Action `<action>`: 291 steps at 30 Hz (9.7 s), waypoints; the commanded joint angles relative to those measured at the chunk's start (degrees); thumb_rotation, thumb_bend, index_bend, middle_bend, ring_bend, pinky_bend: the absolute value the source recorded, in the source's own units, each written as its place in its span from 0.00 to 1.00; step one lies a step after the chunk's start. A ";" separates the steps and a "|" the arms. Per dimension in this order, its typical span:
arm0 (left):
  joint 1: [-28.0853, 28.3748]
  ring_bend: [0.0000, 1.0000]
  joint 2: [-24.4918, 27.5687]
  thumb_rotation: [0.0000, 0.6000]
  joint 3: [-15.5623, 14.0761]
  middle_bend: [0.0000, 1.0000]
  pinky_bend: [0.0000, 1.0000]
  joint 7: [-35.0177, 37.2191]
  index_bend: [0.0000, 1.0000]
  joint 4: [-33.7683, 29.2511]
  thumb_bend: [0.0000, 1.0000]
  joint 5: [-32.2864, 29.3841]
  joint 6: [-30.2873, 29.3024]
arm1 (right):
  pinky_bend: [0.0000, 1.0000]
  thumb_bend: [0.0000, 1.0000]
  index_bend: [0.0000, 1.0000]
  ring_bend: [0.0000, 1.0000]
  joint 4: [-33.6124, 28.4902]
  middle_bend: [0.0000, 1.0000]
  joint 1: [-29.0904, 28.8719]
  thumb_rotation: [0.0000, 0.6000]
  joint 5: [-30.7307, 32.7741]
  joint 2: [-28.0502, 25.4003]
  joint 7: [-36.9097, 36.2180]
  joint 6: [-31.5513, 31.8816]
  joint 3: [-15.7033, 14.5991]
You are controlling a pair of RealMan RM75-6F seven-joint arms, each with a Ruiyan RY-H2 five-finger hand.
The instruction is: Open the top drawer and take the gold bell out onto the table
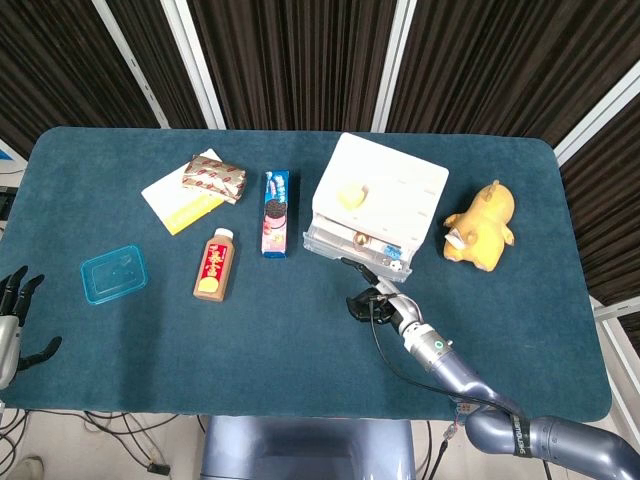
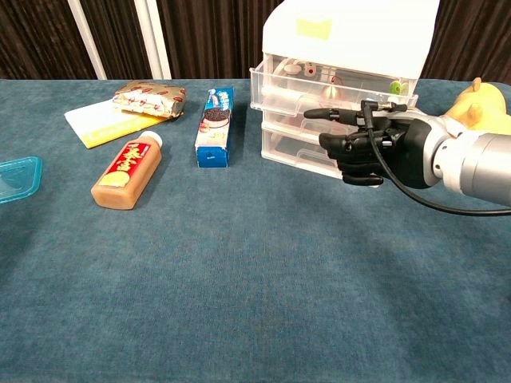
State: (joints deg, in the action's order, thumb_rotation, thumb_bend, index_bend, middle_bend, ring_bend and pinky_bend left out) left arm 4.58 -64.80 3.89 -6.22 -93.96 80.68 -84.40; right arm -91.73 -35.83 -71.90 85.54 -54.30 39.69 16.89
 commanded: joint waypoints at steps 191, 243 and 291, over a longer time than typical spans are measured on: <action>-0.01 0.00 -0.08 1.00 0.63 0.00 0.00 1.18 0.10 -0.06 0.19 -0.02 -0.74 | 1.00 0.16 0.21 1.00 -19.69 1.00 -35.26 1.00 34.52 -36.08 51.32 -4.28 -14.86; 0.21 0.00 -0.32 1.00 0.84 0.00 0.00 0.06 0.10 0.19 0.19 -0.95 -0.24 | 1.00 0.18 0.34 1.00 1.93 1.00 -26.93 1.00 0.61 -18.61 71.66 2.93 -13.33; 0.28 0.00 -0.17 1.00 0.83 0.00 0.00 -0.15 0.10 -0.06 0.19 -1.36 0.10 | 1.00 0.20 0.39 1.00 -2.40 1.00 -24.52 1.00 5.52 -17.12 86.96 5.58 -11.32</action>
State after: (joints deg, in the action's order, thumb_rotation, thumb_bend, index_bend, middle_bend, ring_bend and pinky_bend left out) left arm 4.85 -64.97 4.72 -6.37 -94.02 79.32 -84.30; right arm -94.16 -60.35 -66.49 68.29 32.53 45.26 5.61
